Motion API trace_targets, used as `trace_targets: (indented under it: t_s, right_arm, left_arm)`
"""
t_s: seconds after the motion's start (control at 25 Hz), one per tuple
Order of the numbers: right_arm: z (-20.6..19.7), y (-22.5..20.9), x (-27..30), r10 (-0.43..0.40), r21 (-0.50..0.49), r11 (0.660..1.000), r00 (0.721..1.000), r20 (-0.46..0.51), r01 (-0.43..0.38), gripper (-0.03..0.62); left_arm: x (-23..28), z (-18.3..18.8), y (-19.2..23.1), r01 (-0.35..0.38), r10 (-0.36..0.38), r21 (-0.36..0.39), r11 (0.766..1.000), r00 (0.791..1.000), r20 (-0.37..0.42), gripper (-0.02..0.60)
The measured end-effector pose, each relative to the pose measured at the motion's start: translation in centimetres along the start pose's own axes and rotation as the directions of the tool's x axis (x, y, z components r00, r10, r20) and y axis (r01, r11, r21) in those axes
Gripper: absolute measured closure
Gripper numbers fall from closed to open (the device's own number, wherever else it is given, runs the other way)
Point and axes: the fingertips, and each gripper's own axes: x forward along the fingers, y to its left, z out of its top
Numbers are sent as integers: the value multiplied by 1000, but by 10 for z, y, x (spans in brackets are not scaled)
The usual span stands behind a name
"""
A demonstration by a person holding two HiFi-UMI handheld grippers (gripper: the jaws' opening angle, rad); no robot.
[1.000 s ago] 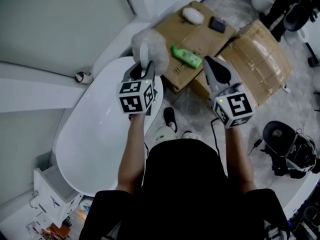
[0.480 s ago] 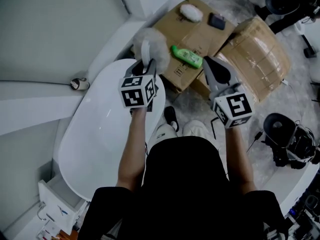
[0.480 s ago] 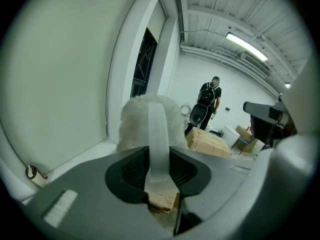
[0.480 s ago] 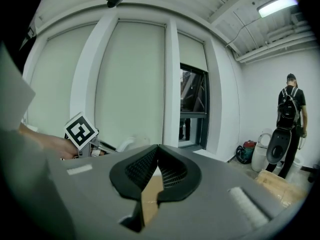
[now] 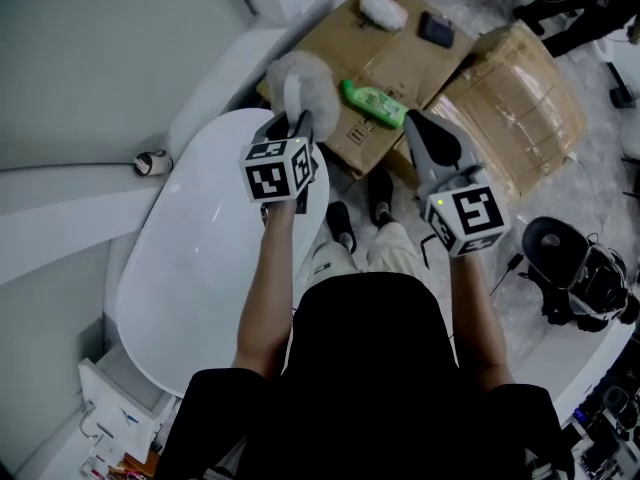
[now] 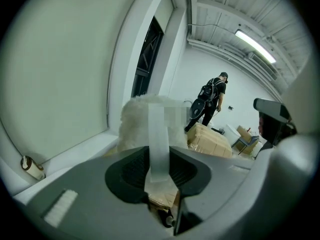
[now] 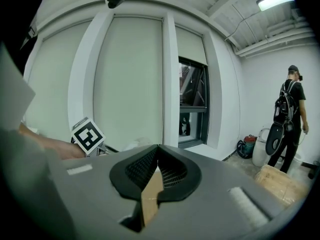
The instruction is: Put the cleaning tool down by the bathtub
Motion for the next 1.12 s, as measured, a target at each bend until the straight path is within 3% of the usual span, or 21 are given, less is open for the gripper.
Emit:
trace_targets:
  t_s: [0.68, 1.12]
  right_arm:
    - [-55, -49, 78, 143, 27, 990, 982, -128, -140, 585]
    - [-86, -69, 113, 205, 30, 979, 961, -188, -203, 585]
  left_arm:
    - [103, -36, 31, -101, 85, -122, 987, 987, -137, 488]
    - [163, -71, 42, -147, 111, -150, 978, 968, -227, 488]
